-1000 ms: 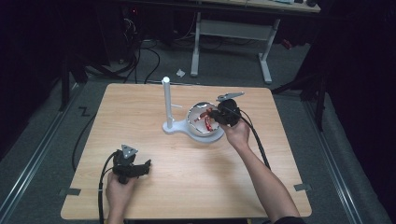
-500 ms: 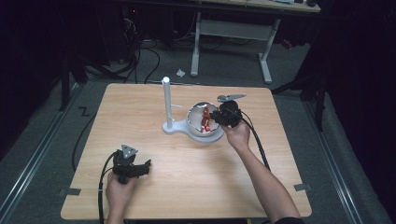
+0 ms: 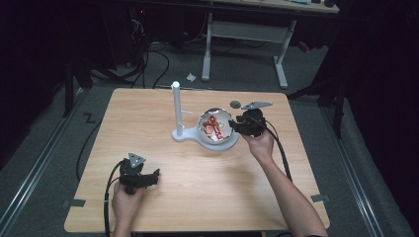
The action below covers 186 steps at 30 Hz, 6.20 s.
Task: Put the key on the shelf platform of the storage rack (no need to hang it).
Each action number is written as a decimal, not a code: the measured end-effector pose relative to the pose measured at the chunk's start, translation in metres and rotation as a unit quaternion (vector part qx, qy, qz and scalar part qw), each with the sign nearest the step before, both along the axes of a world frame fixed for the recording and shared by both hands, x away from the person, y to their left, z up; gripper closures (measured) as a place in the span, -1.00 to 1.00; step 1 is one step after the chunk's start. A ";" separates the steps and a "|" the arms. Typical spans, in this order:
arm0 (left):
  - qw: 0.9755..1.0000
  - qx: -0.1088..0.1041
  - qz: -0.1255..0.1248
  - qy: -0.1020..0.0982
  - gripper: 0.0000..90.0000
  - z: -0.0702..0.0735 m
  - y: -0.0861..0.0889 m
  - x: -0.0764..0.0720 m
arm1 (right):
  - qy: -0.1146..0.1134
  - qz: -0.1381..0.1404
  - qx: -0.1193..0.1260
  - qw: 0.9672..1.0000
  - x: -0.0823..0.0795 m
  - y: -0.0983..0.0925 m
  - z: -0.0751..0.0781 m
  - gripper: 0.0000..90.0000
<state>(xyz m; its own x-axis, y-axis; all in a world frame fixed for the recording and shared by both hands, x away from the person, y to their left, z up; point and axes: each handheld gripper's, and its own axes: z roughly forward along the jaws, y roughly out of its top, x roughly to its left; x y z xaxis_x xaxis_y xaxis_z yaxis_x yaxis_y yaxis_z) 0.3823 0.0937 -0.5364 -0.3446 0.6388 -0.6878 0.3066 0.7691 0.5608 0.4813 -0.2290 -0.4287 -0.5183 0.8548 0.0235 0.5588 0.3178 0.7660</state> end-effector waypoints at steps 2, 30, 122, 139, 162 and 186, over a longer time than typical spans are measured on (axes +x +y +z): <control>1.000 0.000 0.000 0.000 -0.66 0.000 0.000 0.000 | 0.000 -0.002 0.003 1.000 -0.001 -0.004 0.002 0.22; 1.000 0.000 0.000 0.000 -0.66 0.000 0.000 0.000 | -0.022 -0.031 0.009 0.999 -0.025 -0.047 0.015 0.09; 1.000 0.001 0.001 0.000 -0.66 0.000 0.000 0.000 | -0.054 -0.076 0.065 0.994 -0.123 -0.132 0.016 0.02; 1.000 0.001 0.001 0.000 -0.66 0.000 0.000 0.000 | -0.033 -0.071 0.079 0.994 -0.134 -0.127 -0.004 0.02; 1.000 0.001 0.001 0.000 -0.66 0.000 0.000 0.000 | -0.006 -0.049 0.094 0.994 -0.139 -0.108 -0.029 0.02; 1.000 0.001 0.001 0.000 -0.66 0.000 0.000 0.000 | 0.010 -0.031 0.093 0.995 -0.138 -0.091 -0.049 0.02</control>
<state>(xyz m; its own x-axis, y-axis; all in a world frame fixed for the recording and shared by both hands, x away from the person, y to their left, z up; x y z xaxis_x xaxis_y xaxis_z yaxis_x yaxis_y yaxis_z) 0.3823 0.0936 -0.5365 -0.3451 0.6400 -0.6866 0.3050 0.7682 0.5628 0.3432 -0.3204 -0.4774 -0.4617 0.8653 0.1950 0.5891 0.1347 0.7968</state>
